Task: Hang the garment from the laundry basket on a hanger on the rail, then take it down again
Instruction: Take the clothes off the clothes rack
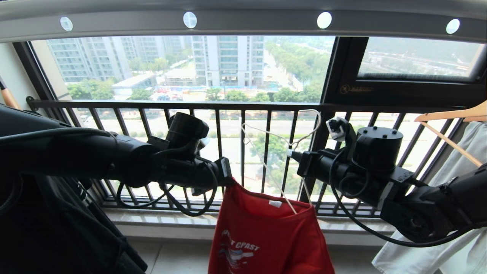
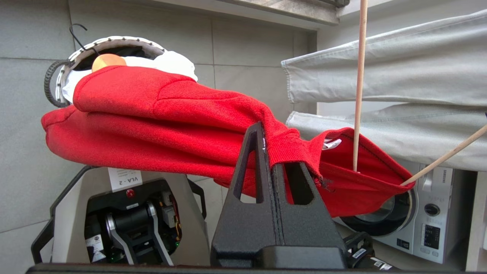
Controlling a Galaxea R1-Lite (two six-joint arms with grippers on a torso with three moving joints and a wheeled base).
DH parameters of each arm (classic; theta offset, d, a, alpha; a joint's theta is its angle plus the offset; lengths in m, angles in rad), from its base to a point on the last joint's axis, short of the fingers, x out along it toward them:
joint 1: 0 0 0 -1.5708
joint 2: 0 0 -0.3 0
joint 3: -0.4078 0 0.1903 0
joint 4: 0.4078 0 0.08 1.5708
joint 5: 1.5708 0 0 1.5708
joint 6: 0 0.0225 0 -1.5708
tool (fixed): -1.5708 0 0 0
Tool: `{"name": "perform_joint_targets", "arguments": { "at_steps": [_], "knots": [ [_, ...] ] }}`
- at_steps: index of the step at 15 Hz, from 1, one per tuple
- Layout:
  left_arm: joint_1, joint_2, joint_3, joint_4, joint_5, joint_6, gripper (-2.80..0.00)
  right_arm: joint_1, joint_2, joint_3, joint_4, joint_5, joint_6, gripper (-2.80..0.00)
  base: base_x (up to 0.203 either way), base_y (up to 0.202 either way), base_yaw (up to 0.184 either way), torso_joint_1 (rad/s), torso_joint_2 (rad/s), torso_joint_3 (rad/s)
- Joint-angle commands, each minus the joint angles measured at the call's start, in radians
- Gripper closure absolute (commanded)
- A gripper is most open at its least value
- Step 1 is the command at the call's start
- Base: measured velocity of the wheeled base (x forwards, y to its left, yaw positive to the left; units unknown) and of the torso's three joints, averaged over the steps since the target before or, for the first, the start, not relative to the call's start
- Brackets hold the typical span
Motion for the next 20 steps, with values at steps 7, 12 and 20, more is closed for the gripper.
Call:
{"name": "perform_joint_targets", "arguments": {
  "at_steps": [7,12,20],
  "knots": [
    [-0.036,0.109,-0.009,-0.004,0.108,0.012,0.00,0.017,-0.016,-0.009,-0.004,-0.017,0.013,0.00,0.000,0.000,0.000,0.000,0.00,0.000],
    [-0.059,0.134,-0.032,0.079,0.112,0.062,0.00,0.014,-0.031,-0.016,-0.004,-0.029,0.011,0.00,0.000,0.000,0.000,0.000,0.00,0.000],
    [-0.059,0.068,-0.026,0.079,0.108,0.062,0.00,0.008,-0.033,-0.018,-0.005,-0.066,-0.005,0.00,0.000,0.000,0.000,0.000,0.00,0.000]
  ]
}}
